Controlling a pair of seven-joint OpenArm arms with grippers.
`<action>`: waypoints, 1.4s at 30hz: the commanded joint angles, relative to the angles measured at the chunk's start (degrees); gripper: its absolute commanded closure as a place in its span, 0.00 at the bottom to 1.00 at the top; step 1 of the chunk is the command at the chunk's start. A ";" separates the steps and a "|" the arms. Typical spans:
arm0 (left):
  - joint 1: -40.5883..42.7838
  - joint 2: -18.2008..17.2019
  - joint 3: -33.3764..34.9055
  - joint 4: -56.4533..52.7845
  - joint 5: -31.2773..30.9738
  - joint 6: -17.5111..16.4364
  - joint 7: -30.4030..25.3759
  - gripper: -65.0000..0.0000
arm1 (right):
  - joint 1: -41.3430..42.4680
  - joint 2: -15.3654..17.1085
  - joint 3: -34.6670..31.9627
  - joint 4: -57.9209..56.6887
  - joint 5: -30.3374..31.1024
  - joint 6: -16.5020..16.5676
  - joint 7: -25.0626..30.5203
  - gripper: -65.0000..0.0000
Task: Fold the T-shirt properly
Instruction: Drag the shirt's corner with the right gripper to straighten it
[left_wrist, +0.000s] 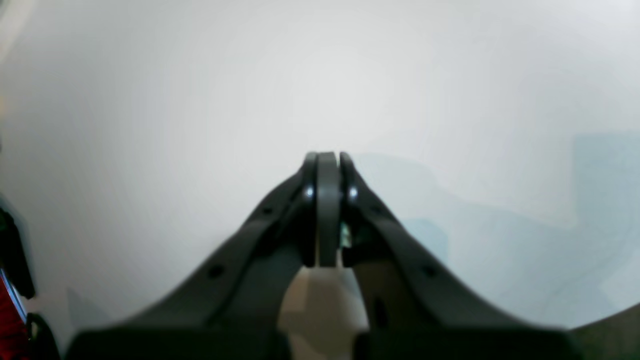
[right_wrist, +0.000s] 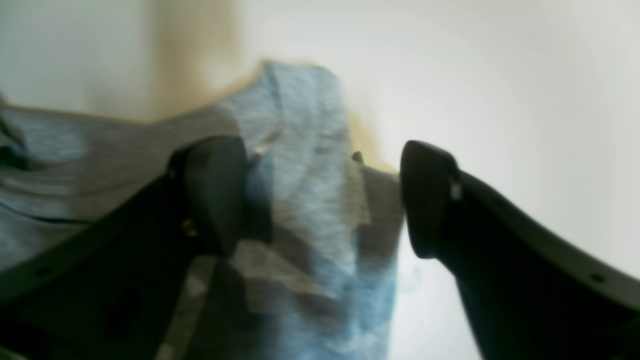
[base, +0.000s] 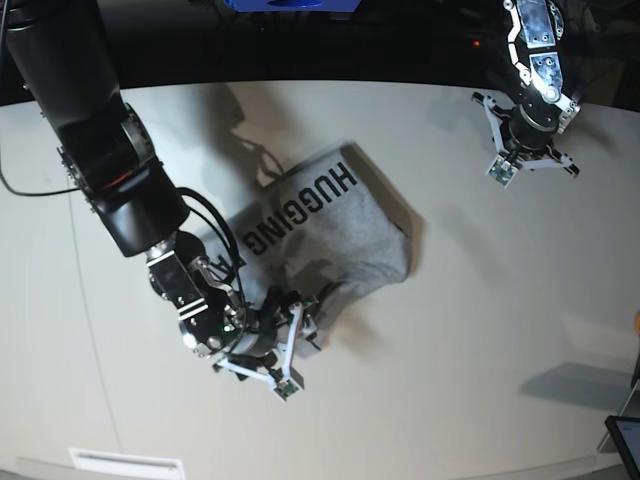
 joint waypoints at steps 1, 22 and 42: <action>-0.30 -0.61 -0.25 0.85 0.01 0.53 -0.52 1.00 | 2.14 -0.32 0.42 0.10 0.14 0.26 1.21 0.40; -0.13 -0.61 -0.51 0.76 0.01 0.53 -0.52 1.00 | 1.79 -1.29 0.33 -2.36 0.14 0.61 3.15 0.44; -0.04 -0.61 -0.51 0.76 0.01 0.53 -0.43 1.00 | 3.37 -1.46 0.33 -6.06 0.05 0.87 3.41 0.48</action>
